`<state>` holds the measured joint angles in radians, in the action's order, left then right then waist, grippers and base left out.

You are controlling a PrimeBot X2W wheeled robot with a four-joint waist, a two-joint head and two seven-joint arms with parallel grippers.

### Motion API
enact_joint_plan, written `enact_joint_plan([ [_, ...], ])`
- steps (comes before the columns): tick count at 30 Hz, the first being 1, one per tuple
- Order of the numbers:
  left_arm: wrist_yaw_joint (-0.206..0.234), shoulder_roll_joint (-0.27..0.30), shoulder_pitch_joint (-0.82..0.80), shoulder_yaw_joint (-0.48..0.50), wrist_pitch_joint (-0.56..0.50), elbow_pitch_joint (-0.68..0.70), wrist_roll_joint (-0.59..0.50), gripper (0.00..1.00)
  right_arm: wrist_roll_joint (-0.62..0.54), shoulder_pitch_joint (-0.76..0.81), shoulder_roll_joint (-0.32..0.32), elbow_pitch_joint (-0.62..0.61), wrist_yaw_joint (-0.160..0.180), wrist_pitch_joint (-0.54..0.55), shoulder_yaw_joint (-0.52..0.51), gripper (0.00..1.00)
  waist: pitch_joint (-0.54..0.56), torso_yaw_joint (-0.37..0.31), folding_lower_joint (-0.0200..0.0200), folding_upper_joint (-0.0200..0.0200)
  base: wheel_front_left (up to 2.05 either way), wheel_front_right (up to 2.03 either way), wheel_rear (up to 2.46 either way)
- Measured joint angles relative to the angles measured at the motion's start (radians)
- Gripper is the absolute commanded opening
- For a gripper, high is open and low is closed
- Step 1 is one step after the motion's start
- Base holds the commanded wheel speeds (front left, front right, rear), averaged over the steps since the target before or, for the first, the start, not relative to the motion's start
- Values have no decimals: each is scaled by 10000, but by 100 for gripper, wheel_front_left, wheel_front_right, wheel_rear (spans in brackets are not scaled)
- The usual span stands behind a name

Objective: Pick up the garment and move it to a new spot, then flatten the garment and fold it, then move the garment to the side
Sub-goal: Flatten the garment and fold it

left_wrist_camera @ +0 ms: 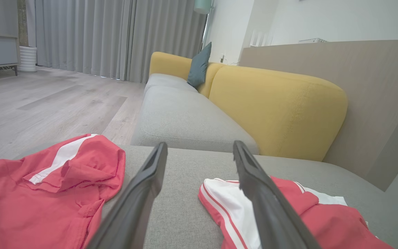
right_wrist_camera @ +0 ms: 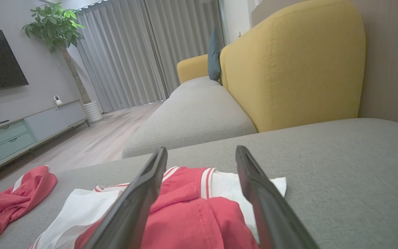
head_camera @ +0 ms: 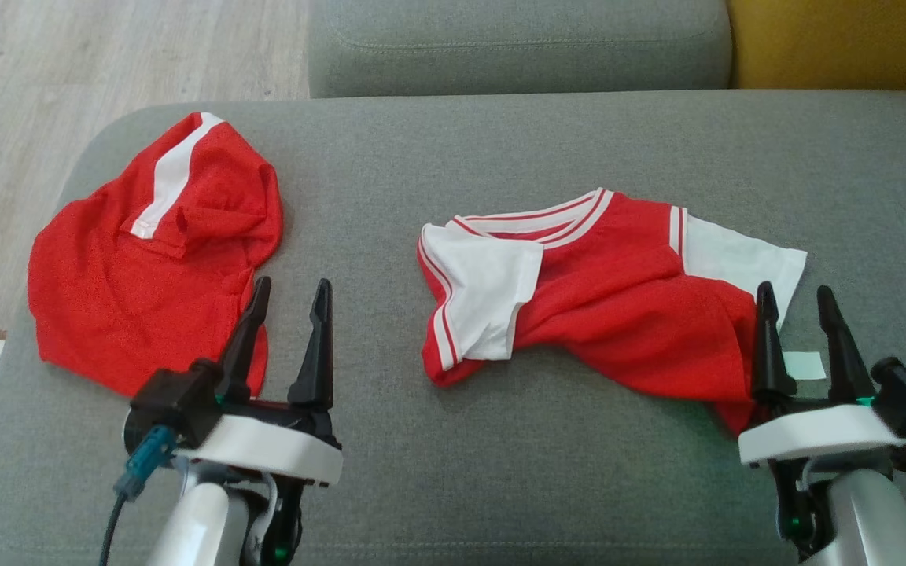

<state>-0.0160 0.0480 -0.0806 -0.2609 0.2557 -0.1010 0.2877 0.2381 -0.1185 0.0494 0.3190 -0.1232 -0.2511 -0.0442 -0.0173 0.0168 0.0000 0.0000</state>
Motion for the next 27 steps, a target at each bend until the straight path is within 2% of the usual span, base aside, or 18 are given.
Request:
enact_joint_plan([
  [6, 42, 0, 46, -40, 0, 17, 0, 100, 82, 135, -13, -123, 0, 0, 142, 100, -75, -8, 0, 0, 0, 0, 0],
  [17, -15, 0, 38, -119, 0, -17, 146, 100, -33, -39, -21, 305, 0, 58, 130, 100, -346, 516, 0, 0, 0, 0, 0],
  [22, -31, 0, -25, -146, 0, -48, 146, 100, 201, -593, -10, 639, 0, 433, 911, 100, -512, 728, 0, 0, 0, 0, 0],
  [24, -111, 0, -132, -180, 0, -75, 148, 100, 642, -1260, -12, 1122, 0, 775, 1653, 100, -658, 943, 0, 0, 0, 0, 0],
  [27, -111, 0, -245, -270, 0, -109, 159, 100, 792, -1932, -6, 1891, 0, 1093, 1933, 100, -810, 1219, 0, 0, 0, 0, 0],
])
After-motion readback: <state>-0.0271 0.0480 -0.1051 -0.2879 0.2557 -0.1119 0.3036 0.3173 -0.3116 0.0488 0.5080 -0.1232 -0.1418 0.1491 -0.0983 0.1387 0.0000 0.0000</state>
